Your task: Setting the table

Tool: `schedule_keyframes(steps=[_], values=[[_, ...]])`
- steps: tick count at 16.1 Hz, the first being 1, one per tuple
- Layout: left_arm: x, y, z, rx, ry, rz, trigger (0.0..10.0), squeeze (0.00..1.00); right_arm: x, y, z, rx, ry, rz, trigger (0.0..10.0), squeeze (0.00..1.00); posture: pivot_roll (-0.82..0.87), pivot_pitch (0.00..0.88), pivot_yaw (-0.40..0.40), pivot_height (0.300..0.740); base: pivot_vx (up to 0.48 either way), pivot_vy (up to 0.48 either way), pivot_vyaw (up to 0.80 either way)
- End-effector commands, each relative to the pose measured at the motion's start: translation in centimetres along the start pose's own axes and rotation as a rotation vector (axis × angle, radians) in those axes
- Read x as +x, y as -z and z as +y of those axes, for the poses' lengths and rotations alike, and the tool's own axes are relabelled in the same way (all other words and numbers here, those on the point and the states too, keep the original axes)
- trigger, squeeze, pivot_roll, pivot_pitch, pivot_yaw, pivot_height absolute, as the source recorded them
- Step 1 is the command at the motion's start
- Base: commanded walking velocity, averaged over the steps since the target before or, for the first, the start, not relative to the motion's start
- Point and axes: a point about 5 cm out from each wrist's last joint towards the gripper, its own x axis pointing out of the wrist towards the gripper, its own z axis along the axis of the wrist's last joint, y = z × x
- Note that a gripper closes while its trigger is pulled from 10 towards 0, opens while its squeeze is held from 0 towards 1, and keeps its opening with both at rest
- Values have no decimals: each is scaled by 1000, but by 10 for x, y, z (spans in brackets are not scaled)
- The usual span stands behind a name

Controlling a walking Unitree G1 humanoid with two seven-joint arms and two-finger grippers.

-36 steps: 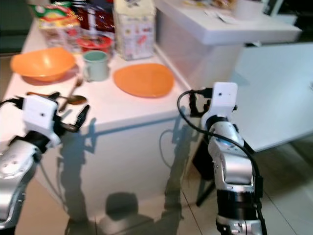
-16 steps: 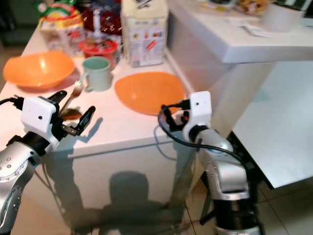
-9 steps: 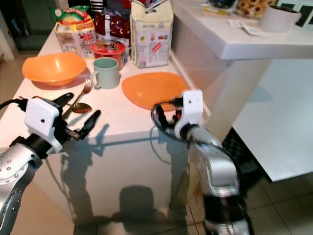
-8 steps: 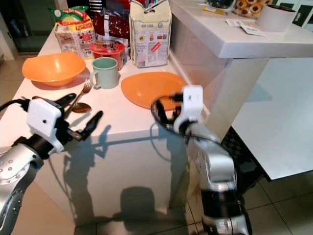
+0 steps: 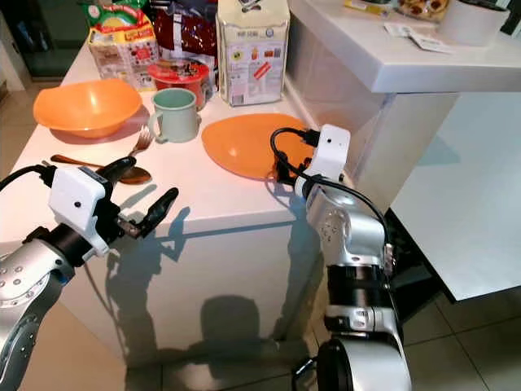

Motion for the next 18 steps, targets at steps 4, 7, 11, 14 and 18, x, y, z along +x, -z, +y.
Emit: schedule_keyframes(steps=[4,7,11,14,18], values=[[0,-4,-5,9,36,-21,10000,0,7,-4,-1,28,43,36,10000,0,92,0,-61,740,0,0,0],[1,-5,-4,13,40,-23,10000,0,16,1,-2,90,47,88,10000,0,88,0,-58,740,0,0,0],[0,-5,-5,12,44,-22,10000,0,28,-4,6,190,0,131,10000,0,91,0,-63,740,0,0,0],[0,-5,-3,19,34,-22,10000,0,33,-11,16,248,-48,149,10000,0,95,0,-65,740,0,0,0],[-1,-5,-3,19,32,-20,10000,0,36,-11,24,303,-98,203,10000,0,95,0,-65,740,0,0,0]])
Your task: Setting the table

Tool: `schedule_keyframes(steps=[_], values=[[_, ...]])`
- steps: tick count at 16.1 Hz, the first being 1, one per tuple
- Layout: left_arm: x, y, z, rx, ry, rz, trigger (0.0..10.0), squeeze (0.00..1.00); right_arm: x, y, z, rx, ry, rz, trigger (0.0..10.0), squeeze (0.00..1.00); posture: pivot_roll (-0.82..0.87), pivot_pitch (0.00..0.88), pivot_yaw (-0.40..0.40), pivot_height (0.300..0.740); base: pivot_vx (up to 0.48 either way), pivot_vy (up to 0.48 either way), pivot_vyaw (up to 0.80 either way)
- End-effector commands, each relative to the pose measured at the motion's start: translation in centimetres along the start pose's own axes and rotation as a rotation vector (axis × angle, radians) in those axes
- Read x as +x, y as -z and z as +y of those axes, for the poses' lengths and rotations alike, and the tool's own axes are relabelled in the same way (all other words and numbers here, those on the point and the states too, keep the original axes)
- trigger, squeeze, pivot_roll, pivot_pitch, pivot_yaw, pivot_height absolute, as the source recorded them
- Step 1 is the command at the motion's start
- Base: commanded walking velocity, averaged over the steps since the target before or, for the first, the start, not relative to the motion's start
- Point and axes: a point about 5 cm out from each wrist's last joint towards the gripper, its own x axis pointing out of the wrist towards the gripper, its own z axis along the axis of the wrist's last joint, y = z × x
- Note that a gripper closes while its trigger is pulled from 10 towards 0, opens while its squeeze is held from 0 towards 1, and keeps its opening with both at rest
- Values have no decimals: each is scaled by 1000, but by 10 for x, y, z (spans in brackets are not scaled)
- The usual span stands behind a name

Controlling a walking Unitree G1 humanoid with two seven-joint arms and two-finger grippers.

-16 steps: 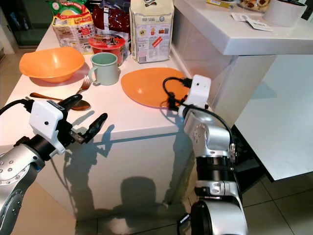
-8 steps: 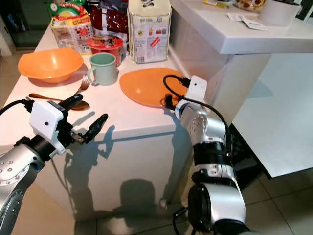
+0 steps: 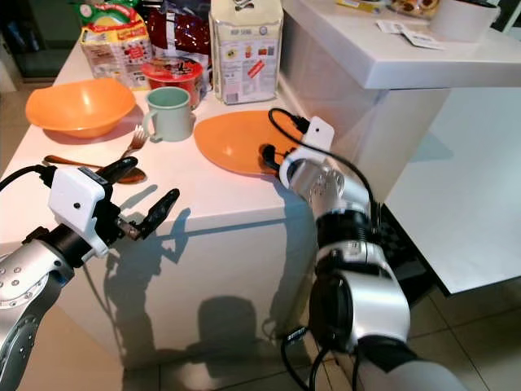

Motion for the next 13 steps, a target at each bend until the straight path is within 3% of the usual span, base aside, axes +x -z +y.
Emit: schedule_keyframes(steps=[1,5,6,7,8,13], values=[[0,-4,-3,15,20,-14,10000,0,2,2,2,36,-16,37,10000,0,95,0,-69,740,0,0,0],[0,-4,-4,12,25,-15,10000,0,4,11,-4,154,-20,88,9765,0,97,0,-70,740,0,0,0],[0,-3,-5,8,36,-14,10000,0,4,12,-6,188,-25,93,4902,0,97,0,-70,740,0,0,0],[0,-3,-5,7,40,-14,10000,0,4,12,-6,197,-26,94,4902,0,97,0,-70,740,0,0,0],[-1,-3,-7,2,58,-12,10000,0,4,12,-8,208,-25,93,0,0,95,0,-67,740,0,0,0],[-1,-3,-10,-4,73,-10,10000,0,4,13,-12,242,-21,96,0,0,95,0,-64,740,0,0,0]])
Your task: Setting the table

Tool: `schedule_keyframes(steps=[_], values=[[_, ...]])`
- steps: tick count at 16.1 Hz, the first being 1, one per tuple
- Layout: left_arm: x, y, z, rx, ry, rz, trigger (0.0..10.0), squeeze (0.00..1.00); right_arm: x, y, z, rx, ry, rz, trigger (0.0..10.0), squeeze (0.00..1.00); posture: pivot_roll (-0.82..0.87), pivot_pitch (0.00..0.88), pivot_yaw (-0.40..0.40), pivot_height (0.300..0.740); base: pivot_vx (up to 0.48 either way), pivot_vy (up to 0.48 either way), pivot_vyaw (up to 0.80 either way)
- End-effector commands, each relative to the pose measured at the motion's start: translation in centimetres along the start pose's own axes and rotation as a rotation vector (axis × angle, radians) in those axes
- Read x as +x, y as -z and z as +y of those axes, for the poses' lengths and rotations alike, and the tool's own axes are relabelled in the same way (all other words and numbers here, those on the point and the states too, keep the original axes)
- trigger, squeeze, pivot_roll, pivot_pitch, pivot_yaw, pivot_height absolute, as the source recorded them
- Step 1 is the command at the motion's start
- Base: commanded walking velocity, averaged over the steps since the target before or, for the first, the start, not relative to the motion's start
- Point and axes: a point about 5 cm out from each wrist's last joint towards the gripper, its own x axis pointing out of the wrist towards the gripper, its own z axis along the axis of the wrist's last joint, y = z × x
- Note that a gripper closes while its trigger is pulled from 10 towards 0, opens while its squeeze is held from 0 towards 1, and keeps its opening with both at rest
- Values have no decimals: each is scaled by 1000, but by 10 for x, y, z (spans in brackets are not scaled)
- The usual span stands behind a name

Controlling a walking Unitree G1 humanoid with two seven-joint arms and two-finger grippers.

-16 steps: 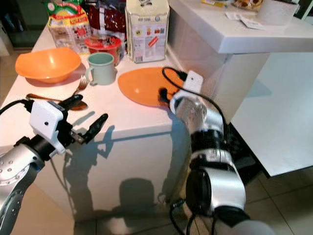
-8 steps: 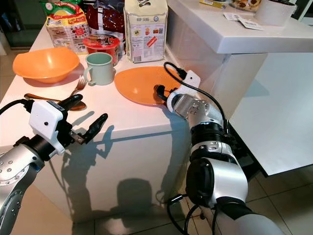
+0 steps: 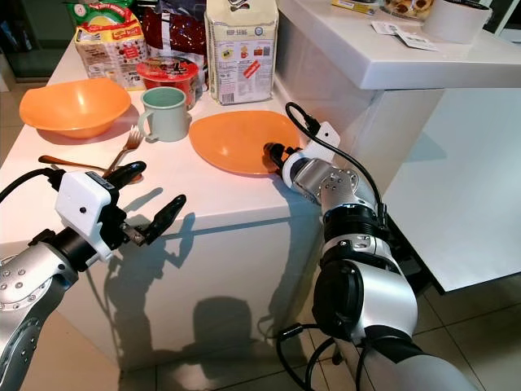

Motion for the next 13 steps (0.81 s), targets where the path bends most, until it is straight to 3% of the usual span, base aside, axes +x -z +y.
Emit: schedule_keyframes(steps=[1,13], values=[[-1,-4,-3,7,28,-10,10000,0,3,14,-6,30,18,63,0,0,95,0,-63,740,0,0,0],[-1,-3,-4,6,35,-8,10000,0,2,12,-6,59,13,63,0,0,95,0,-63,740,0,0,0]])
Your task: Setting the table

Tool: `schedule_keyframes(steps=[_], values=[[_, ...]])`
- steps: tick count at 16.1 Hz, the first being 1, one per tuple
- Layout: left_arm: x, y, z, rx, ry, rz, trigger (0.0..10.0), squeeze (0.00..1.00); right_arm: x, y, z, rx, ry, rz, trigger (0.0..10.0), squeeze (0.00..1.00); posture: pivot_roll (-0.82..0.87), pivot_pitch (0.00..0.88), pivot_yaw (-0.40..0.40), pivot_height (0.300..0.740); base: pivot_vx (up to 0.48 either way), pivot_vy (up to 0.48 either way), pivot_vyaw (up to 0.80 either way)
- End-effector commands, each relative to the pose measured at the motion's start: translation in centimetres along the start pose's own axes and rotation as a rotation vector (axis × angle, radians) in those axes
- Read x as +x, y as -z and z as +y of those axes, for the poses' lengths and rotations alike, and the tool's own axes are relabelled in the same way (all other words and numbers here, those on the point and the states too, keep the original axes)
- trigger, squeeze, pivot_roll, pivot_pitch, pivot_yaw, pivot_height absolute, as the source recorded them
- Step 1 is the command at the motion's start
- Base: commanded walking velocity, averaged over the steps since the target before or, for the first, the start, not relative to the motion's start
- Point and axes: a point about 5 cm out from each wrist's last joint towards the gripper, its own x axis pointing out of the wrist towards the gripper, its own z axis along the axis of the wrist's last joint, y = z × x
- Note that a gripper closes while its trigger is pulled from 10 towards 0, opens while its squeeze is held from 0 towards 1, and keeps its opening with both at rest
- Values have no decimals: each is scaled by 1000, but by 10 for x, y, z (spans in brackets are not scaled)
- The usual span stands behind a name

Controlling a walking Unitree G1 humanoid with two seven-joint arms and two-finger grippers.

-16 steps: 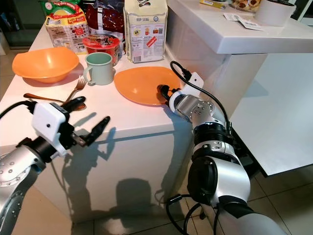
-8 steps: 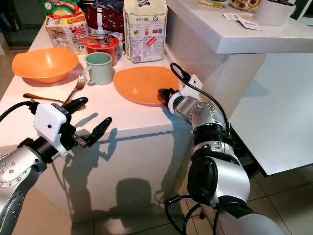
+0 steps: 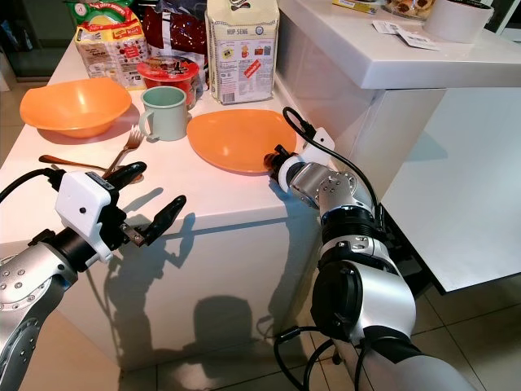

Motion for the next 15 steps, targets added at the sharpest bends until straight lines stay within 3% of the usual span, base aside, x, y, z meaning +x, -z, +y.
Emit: schedule_keyframes(steps=[1,7,15], values=[[0,-4,-4,7,29,-11,10000,0,0,4,-5,22,17,18,0,0,94,0,-62,740,0,0,0],[0,-3,-5,6,28,-12,10000,0,-3,-1,-13,49,24,-17,0,0,93,0,-61,740,0,0,0],[1,-4,-6,9,50,-11,10000,0,-20,-3,-10,35,-29,-44,0,0,84,0,-47,740,0,0,0]])
